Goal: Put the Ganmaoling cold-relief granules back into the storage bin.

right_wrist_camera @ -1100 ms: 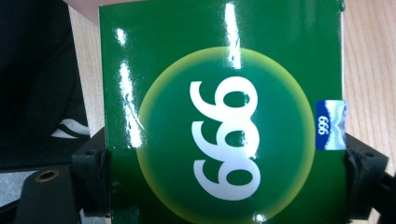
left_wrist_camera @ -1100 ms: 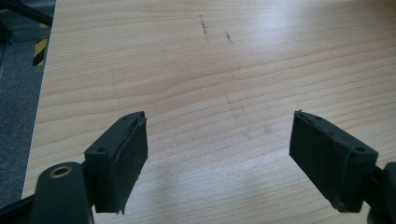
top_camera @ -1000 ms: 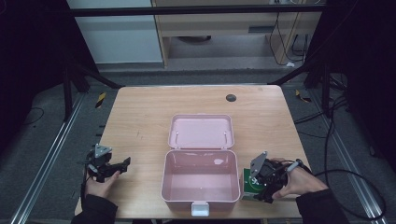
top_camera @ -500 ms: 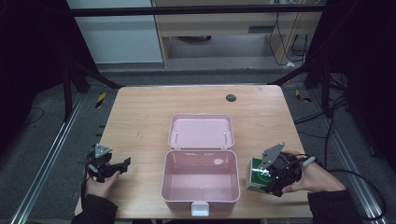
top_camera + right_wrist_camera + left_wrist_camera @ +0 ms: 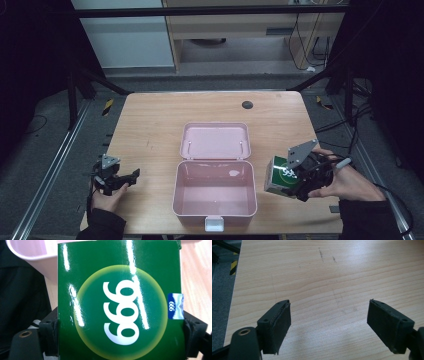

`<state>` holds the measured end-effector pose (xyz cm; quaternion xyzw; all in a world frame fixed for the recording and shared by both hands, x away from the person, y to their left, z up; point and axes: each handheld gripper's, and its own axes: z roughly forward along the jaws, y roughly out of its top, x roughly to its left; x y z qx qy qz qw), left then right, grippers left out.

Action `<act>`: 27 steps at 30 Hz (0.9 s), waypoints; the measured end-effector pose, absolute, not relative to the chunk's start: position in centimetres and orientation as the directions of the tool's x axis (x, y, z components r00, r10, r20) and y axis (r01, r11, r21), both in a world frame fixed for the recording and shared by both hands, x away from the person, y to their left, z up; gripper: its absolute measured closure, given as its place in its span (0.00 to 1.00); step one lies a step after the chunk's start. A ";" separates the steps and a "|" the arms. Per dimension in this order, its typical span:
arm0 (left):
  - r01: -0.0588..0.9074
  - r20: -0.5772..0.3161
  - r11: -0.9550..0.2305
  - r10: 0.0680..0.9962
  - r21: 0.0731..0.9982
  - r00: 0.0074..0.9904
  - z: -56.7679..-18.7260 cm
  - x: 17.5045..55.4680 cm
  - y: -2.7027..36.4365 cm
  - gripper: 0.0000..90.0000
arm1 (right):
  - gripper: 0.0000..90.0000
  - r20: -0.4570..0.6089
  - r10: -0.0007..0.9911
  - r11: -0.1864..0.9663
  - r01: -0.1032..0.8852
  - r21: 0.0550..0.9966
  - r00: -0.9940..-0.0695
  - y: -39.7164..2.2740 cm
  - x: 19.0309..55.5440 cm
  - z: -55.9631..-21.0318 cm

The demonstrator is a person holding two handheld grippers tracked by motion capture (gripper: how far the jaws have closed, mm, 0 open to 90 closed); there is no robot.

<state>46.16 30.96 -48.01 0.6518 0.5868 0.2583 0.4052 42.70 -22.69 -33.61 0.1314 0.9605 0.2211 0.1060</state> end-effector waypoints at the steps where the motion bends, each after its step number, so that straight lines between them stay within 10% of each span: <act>1: 0.555 -0.138 0.016 0.974 0.831 0.178 -48.0 46.2 31.0 0.20 | 0.18 -0.150 0.299 0.868 0.202 0.454 -0.942 -22.6 42.7 -33.2; 27: 0.556 -0.138 0.019 0.975 0.831 0.172 -48.0 46.2 31.0 0.20 | 0.18 -0.178 0.229 0.870 0.119 0.479 -0.957 -17.0 42.7 -28.1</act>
